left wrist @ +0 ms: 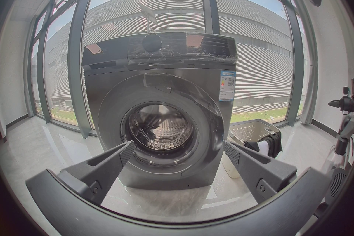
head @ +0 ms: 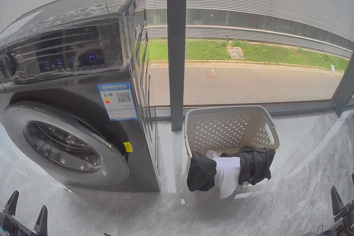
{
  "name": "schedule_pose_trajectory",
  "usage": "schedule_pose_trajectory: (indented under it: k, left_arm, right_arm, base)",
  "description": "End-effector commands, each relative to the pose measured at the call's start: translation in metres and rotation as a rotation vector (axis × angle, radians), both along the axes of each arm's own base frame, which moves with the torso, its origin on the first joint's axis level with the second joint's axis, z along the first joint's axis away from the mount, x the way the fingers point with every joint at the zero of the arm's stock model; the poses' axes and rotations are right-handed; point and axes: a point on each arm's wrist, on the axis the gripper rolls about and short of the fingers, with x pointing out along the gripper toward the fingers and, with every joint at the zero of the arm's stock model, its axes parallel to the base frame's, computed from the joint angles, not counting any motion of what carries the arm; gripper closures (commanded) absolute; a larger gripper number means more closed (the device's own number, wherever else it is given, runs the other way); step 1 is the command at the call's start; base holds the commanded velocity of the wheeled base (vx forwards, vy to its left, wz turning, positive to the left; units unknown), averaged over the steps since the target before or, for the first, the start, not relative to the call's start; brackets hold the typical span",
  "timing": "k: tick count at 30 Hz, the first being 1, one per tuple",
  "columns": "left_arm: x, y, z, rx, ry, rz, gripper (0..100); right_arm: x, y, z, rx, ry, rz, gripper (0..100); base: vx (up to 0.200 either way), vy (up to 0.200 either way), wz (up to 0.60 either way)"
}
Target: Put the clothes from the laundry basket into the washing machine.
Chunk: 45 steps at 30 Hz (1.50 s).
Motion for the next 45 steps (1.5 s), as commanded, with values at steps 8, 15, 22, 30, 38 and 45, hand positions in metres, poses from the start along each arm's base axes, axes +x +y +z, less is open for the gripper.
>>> schedule_pose_trajectory:
  k: [8,15,22,30,38,45]
  left_arm:
    - [0.0000,0.0000,-0.0048,0.000,0.000,0.000,0]
    - [0.0001,0.0000,-0.0052,0.000,0.001,0.000,0]
    - [0.0000,0.0000,-0.0048,0.000,0.000,-0.001,0]
    - [0.0000,0.0000,-0.0048,-0.002,0.000,0.000,0]
    - [0.0000,0.0000,-0.0048,-0.002,0.000,0.000,0]
    - [0.0000,0.0000,-0.0048,-0.002,0.000,0.000,0]
  right_arm:
    - [0.0003,0.0000,-0.0052,0.000,0.004,0.001,0]
    - [0.0003,0.0000,-0.0052,0.000,0.004,0.001,0]
    - [0.0003,0.0000,-0.0052,0.000,0.004,0.001,0]
    - [0.0003,0.0000,-0.0052,0.000,0.004,0.001,0]
    - [0.0003,0.0000,-0.0052,0.000,0.004,0.001,0]
    - [0.0003,0.0000,-0.0052,0.000,0.004,0.001,0]
  base:
    - [-0.200,0.000,0.00]
    - [-0.057,0.000,0.00]
    - [0.000,0.000,0.00]
    - [0.000,0.200,0.00]
    - [0.000,0.200,0.00]
    - [0.000,0.200,0.00]
